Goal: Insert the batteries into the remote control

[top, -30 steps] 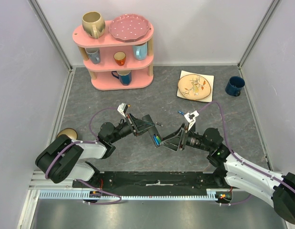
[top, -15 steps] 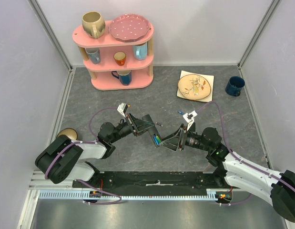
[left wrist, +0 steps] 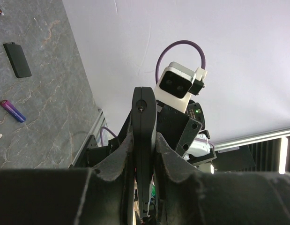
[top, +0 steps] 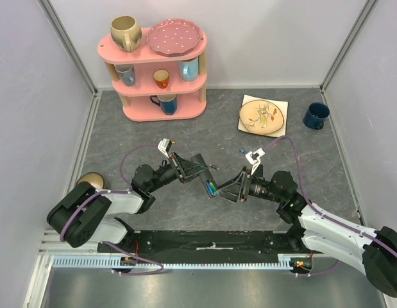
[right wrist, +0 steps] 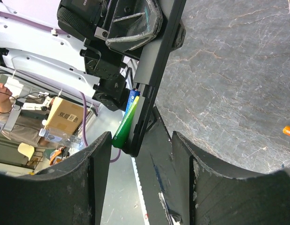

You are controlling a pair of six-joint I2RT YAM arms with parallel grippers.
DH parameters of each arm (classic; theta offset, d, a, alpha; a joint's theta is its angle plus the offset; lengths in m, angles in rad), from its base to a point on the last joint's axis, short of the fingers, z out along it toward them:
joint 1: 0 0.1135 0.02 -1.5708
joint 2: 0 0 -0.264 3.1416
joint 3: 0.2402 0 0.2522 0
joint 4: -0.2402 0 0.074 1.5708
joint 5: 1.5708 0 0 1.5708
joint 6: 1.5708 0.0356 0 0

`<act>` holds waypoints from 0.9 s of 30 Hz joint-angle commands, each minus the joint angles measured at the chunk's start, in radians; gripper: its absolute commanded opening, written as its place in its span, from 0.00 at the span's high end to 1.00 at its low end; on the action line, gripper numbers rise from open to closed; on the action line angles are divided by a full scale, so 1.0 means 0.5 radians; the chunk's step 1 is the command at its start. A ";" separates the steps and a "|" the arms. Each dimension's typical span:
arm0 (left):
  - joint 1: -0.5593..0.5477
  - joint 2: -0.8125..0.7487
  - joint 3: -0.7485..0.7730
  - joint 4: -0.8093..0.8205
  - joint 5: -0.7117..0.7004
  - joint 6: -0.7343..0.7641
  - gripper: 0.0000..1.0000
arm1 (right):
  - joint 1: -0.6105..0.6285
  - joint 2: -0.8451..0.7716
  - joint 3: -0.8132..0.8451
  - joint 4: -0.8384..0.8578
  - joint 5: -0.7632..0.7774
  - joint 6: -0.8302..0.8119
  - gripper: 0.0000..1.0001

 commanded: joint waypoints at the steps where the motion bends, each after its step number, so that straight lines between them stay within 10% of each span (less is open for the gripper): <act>1: -0.027 -0.061 0.026 0.751 0.040 -0.056 0.98 | -0.026 0.023 0.007 0.098 0.004 0.020 0.39; 27: -0.085 -0.070 0.017 0.751 0.025 -0.040 0.98 | -0.047 0.161 0.031 0.227 0.004 0.100 0.42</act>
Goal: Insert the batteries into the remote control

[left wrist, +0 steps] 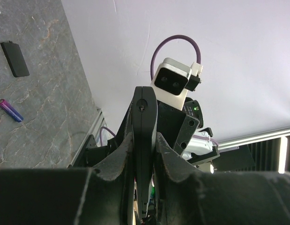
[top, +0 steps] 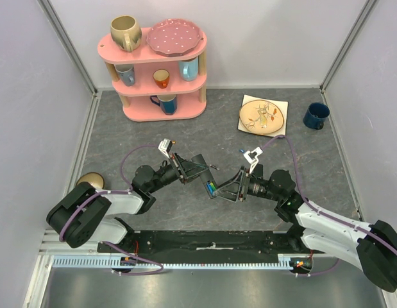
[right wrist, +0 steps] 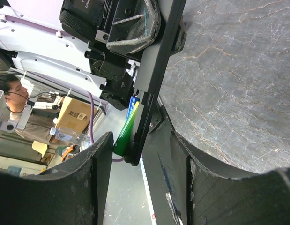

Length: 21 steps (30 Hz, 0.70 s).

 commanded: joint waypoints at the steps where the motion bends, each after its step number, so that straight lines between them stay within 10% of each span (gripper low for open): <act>1: -0.054 -0.065 0.018 0.753 0.054 -0.041 0.98 | -0.027 0.032 0.028 0.073 0.077 -0.007 0.42; 21: -0.079 -0.071 0.024 0.753 0.042 -0.035 0.98 | -0.042 0.124 0.028 0.137 0.083 0.036 0.48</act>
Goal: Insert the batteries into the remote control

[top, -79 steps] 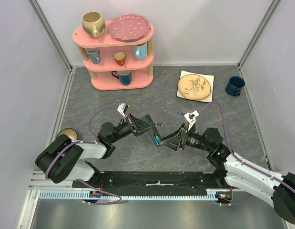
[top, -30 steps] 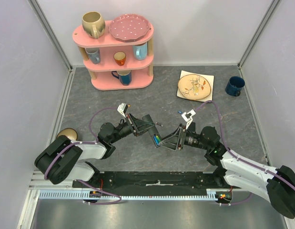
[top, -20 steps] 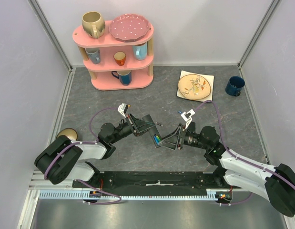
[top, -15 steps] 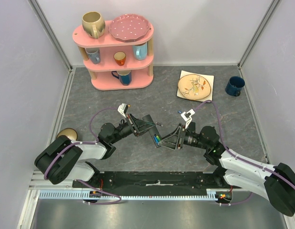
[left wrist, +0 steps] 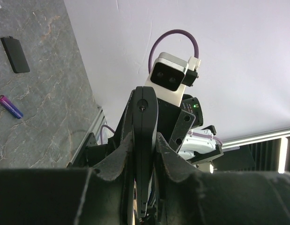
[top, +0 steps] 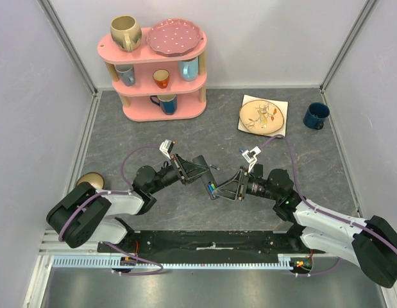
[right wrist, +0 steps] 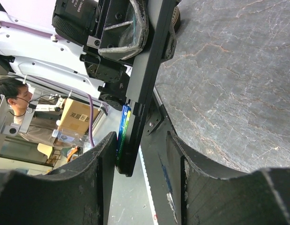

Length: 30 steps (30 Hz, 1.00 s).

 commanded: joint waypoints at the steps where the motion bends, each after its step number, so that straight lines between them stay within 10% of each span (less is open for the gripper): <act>1: -0.039 -0.069 0.024 0.782 0.075 -0.036 0.98 | -0.030 0.031 0.028 0.070 0.091 -0.001 0.48; 30: -0.042 0.085 0.042 0.782 0.118 0.038 0.98 | -0.030 0.062 0.212 -0.025 -0.059 0.088 0.42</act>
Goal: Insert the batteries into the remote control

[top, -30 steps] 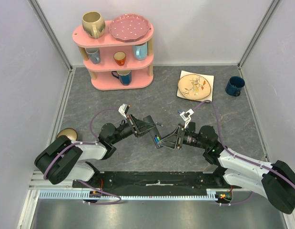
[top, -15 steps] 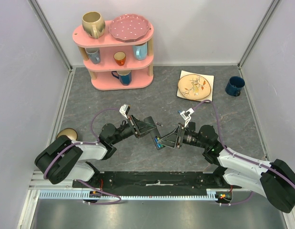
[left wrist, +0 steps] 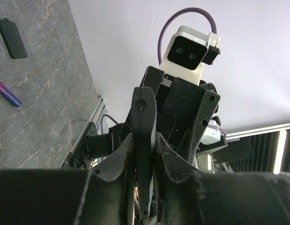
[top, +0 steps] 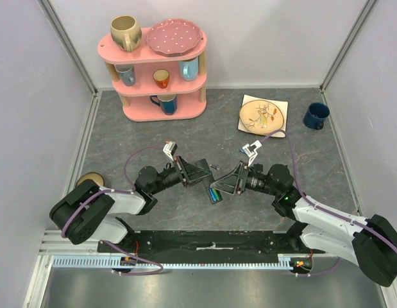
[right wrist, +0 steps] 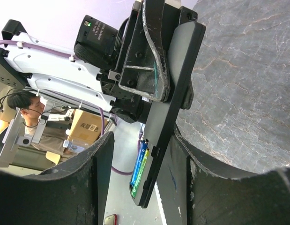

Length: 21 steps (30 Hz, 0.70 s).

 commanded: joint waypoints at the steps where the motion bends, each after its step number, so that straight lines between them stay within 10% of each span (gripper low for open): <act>1: -0.010 0.008 0.041 0.748 0.045 0.040 0.98 | -0.003 0.057 0.092 -0.036 -0.060 -0.038 0.42; 21: -0.010 -0.001 0.060 0.748 0.039 0.040 0.98 | 0.000 0.107 0.147 -0.349 -0.045 -0.213 0.50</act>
